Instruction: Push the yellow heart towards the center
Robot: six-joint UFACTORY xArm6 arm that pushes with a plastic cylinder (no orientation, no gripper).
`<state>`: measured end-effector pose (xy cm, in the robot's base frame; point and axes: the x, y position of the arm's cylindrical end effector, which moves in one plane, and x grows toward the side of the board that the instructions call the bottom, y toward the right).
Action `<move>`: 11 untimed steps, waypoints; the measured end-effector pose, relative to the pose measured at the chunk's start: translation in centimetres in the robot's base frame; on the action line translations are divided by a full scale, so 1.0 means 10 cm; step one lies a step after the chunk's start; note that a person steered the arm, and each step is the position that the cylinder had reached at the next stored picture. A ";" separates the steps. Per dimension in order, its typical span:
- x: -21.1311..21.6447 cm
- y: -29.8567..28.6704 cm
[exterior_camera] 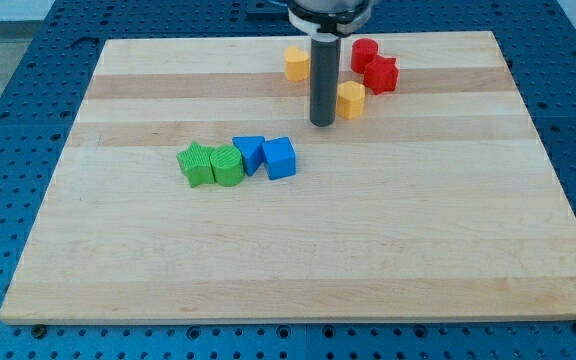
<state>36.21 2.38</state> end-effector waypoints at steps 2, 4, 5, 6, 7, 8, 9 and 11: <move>-0.20 0.33; -0.22 0.29; -0.22 -0.30; -0.44 -0.87; -1.01 -1.04; -1.39 -1.05; -1.44 -0.76; -1.14 -0.36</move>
<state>24.80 -1.23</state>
